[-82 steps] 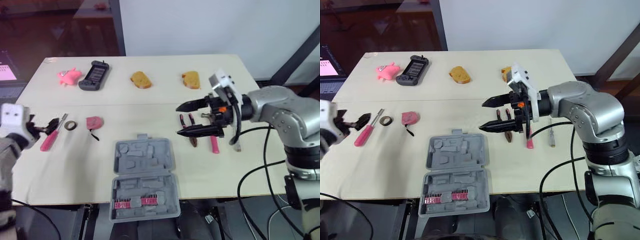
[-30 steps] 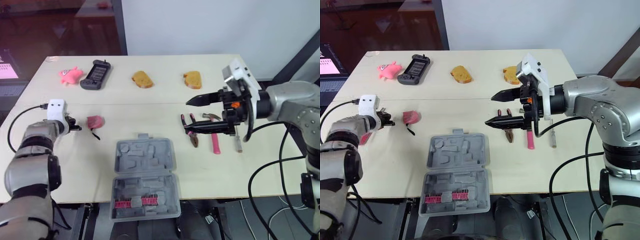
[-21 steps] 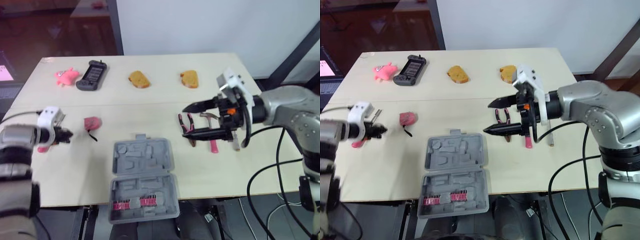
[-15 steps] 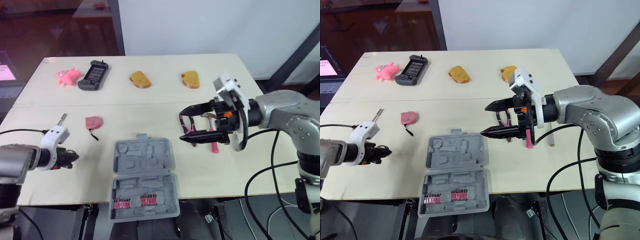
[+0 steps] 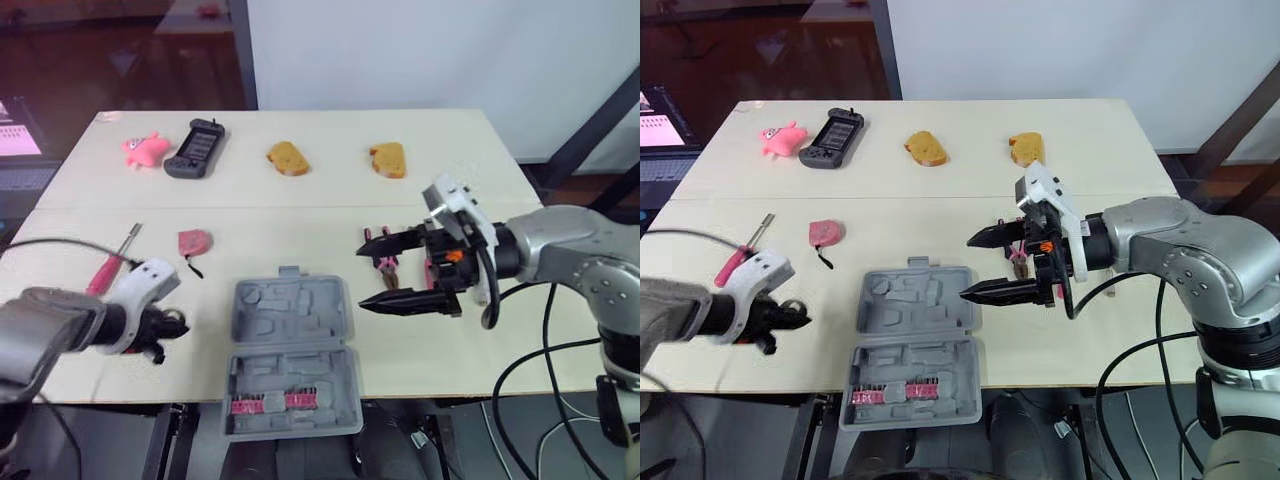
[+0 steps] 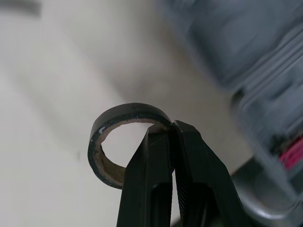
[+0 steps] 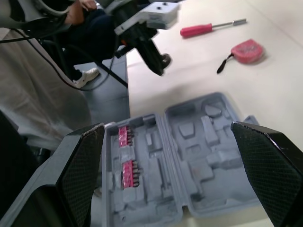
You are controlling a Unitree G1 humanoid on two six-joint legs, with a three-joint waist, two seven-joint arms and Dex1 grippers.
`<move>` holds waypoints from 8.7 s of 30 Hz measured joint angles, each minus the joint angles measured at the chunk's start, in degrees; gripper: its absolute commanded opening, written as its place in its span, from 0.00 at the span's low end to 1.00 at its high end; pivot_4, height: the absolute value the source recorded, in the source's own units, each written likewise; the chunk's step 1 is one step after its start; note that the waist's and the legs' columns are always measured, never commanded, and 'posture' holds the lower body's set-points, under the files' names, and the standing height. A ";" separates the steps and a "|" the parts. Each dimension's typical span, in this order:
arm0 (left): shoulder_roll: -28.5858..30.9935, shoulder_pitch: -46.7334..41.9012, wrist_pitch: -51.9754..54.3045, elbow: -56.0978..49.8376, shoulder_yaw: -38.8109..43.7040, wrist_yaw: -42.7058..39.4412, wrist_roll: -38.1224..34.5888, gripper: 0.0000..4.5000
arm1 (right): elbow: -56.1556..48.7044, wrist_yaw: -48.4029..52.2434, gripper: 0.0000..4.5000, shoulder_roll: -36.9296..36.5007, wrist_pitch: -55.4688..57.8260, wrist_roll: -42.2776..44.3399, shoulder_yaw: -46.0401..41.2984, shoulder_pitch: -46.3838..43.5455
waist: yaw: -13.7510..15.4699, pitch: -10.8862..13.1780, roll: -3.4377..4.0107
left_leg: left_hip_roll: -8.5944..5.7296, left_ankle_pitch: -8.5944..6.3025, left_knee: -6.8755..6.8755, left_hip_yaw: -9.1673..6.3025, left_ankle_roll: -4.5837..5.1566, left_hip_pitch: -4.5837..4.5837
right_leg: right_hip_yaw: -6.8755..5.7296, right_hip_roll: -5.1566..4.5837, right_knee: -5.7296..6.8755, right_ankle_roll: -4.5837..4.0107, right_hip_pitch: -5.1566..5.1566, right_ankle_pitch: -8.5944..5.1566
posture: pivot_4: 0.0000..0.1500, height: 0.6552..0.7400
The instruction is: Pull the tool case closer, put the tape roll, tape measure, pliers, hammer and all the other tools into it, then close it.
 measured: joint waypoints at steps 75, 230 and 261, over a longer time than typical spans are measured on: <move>-15.33 -22.20 -31.31 32.83 -11.34 -20.33 13.97 0.66 | -7.33 -12.78 1.00 -1.72 -4.96 0.70 -3.61 11.45 | -0.49 -0.01 0.07 | 0.00 0.02 0.12 -0.13 0.06 -0.19 | -0.09 0.03 0.16 0.04 -0.09 0.00 | 1.00 1.00; -46.10 4.00 -70.36 45.74 15.12 39.52 11.27 0.01 | 3.48 5.46 1.00 -5.96 -5.44 -9.92 2.36 3.70 | 0.93 -0.15 -0.02 | -0.04 -0.04 0.00 0.08 0.07 0.37 | 0.05 -0.03 -0.17 0.12 0.48 0.03 | 1.00 1.00; -40.41 50.83 -54.46 -0.13 16.50 29.14 5.19 0.33 | 7.55 9.92 1.00 -1.00 -10.50 -12.60 7.65 1.39 | -0.57 -0.14 0.00 | -0.01 -0.09 -0.07 0.21 0.09 0.25 | 0.18 -0.07 -0.68 -0.27 0.38 -0.09 | 1.00 1.00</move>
